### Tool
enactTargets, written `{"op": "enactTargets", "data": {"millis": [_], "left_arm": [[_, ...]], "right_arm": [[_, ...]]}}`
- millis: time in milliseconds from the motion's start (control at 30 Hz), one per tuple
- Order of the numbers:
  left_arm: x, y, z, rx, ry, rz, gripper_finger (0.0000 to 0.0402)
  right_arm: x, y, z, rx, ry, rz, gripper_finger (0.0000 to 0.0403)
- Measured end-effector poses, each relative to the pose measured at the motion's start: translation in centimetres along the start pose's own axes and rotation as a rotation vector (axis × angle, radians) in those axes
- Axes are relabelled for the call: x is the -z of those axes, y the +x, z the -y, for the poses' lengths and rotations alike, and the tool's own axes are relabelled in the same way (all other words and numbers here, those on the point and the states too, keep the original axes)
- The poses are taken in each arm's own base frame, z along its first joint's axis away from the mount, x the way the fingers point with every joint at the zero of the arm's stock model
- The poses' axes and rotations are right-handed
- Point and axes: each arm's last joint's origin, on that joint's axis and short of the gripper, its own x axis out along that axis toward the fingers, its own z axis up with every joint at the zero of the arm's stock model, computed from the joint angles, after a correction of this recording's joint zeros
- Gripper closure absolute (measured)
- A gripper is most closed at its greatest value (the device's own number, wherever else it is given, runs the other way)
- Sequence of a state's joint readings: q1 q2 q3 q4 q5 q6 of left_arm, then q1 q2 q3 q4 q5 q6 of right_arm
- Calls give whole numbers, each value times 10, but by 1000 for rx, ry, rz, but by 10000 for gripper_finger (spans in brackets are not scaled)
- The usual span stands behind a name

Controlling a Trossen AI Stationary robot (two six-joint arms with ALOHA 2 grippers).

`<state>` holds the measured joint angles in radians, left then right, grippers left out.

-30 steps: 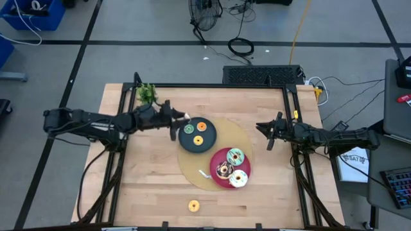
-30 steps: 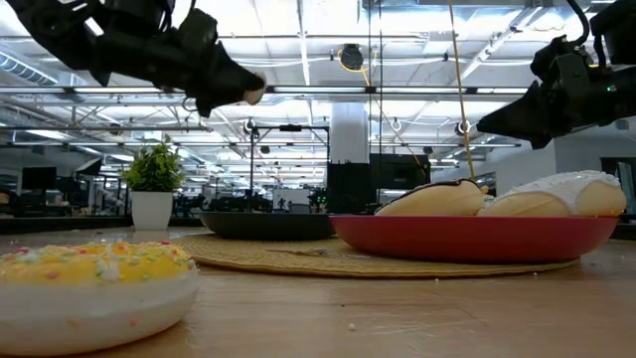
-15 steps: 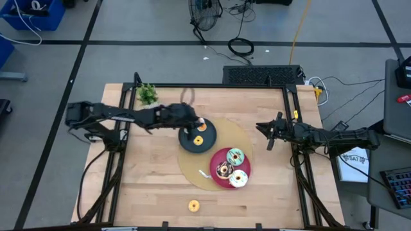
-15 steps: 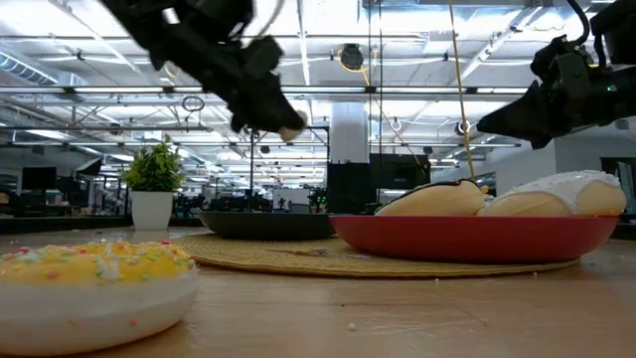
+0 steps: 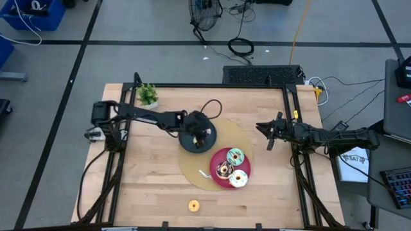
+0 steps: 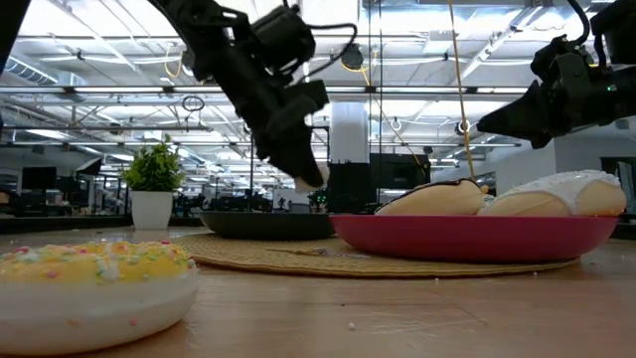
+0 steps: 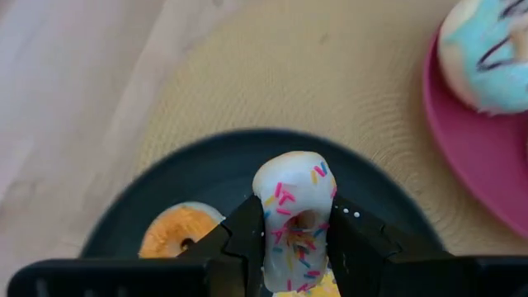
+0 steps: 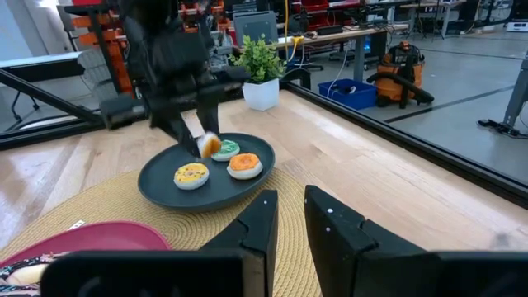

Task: Pick & Place donuts
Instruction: Put the small white doughnut on the blue plate

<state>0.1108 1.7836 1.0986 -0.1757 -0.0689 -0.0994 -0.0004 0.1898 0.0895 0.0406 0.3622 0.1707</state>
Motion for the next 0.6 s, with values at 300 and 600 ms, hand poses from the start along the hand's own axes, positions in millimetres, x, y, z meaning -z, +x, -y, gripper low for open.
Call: {"op": "enactTargets", "data": {"millis": [300, 600], "left_arm": [[13, 28, 1, 29, -30, -60, 286], [16, 38, 2, 35, -36, -54, 286]], "right_arm": [[0, 0, 0, 0, 0, 0, 348], [0, 0, 0, 0, 0, 0, 348]]}}
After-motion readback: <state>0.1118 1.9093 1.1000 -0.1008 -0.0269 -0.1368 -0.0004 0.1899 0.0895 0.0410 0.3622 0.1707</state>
